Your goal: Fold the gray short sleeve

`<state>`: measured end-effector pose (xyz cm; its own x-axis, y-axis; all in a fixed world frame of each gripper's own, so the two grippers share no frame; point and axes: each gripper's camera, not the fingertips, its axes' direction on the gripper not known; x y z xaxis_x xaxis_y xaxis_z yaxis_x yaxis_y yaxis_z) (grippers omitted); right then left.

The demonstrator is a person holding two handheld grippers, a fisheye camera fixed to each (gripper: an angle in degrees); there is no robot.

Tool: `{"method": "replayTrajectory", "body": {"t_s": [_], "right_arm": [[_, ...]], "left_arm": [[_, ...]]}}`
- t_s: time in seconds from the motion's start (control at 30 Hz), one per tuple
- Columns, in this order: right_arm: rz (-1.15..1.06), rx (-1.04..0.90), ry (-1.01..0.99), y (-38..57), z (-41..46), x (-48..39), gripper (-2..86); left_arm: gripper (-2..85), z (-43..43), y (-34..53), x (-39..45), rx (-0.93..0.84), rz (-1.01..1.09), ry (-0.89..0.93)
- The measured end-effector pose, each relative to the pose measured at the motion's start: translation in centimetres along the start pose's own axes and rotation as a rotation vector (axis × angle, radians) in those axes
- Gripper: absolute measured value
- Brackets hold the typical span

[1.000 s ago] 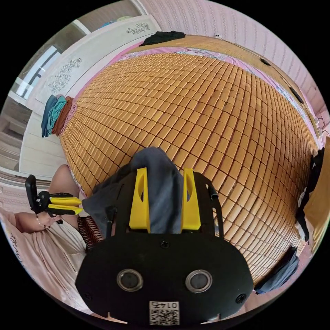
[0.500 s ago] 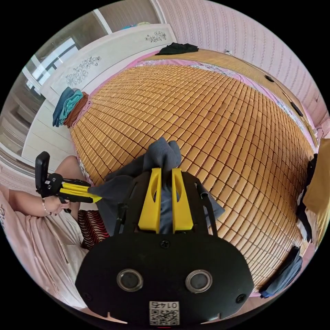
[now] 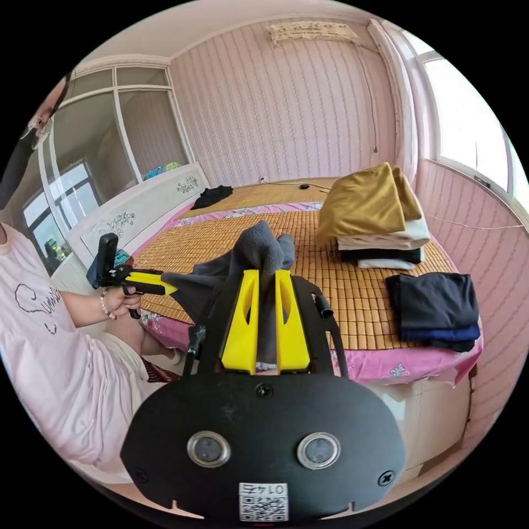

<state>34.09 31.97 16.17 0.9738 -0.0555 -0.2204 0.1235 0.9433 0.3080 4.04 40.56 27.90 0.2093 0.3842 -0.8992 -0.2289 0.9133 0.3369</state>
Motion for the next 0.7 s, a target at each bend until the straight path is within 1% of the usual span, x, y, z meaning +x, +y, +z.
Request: {"method": "replayTrajectory", "body": {"t_s": [0.07, 0.1, 0.17, 0.2, 0.23, 0.27, 0.3, 0.33, 0.37, 0.4, 0.43, 0.47, 0.53, 0.6, 0.7], "right_arm": [[0.012, 0.021, 0.11, 0.4, -3.7, 2.2, 5.0], [0.011, 0.02, 0.14, 0.4, -4.5, 2.8, 5.0], [-0.01, -0.019, 0.245, -0.9, -7.1, 6.2, 5.1], [-0.012, -0.036, 0.271, -1.4, -7.6, 7.2, 5.2], [0.002, -0.085, 0.316, -2.8, -8.2, 9.7, 5.5], [0.026, -0.125, 0.367, -4.4, -8.5, 12.5, 5.9], [0.044, -0.149, 0.389, -5.2, -8.3, 14.0, 6.4], [0.093, -0.199, 0.436, -6.8, -7.6, 17.2, 7.4], [0.182, -0.236, 0.469, -7.9, -6.6, 20.7, 11.3], [0.238, -0.253, 0.472, -8.2, -6.1, 22.3, 13.2], [0.335, -0.287, 0.449, -8.0, -5.1, 25.0, 14.0], [0.407, -0.311, 0.44, -7.2, -4.2, 26.7, 14.6], [0.485, -0.295, 0.429, -4.9, -3.4, 27.3, 15.4], [0.488, -0.251, 0.388, -1.8, -2.8, 25.9, 15.6], [0.452, -0.253, 0.369, 5.2, -1.1, 20.6, 14.9]], "left_arm": [[-0.6, 2.8, -5.8, 3.0, -0.016, 0.054, 0.097], [-0.6, 3.5, -7.4, 3.9, -0.018, 0.077, 0.116], [-0.4, 6.2, -14.6, 7.6, 0.015, 0.174, 0.188], [-0.3, 7.0, -16.6, 8.3, 0.029, 0.185, 0.21], [0.1, 8.8, -20.6, 9.4, 0.058, 0.198, 0.25], [0.6, 10.9, -24.8, 10.3, 0.087, 0.193, 0.279], [1.3, 12.2, -27.0, 10.7, 0.095, 0.185, 0.292], [2.6, 15.2, -31.3, 11.0, 0.089, 0.136, 0.32], [5.0, 18.4, -35.1, 10.8, 0.053, 0.061, 0.344], [6.2, 19.9, -36.7, 10.6, 0.029, 0.032, 0.347], [6.7, 22.2, -38.9, 9.9, -0.014, -0.018, 0.304], [6.9, 23.4, -39.7, 9.0, -0.056, -0.064, 0.233], [6.8, 23.2, -39.0, 7.3, -0.091, -0.097, 0.195], [6.6, 21.1, -36.4, 5.5, -0.109, -0.085, 0.208], [5.5, 14.3, -29.2, 3.6, -0.168, 0.01, 0.112]]}}
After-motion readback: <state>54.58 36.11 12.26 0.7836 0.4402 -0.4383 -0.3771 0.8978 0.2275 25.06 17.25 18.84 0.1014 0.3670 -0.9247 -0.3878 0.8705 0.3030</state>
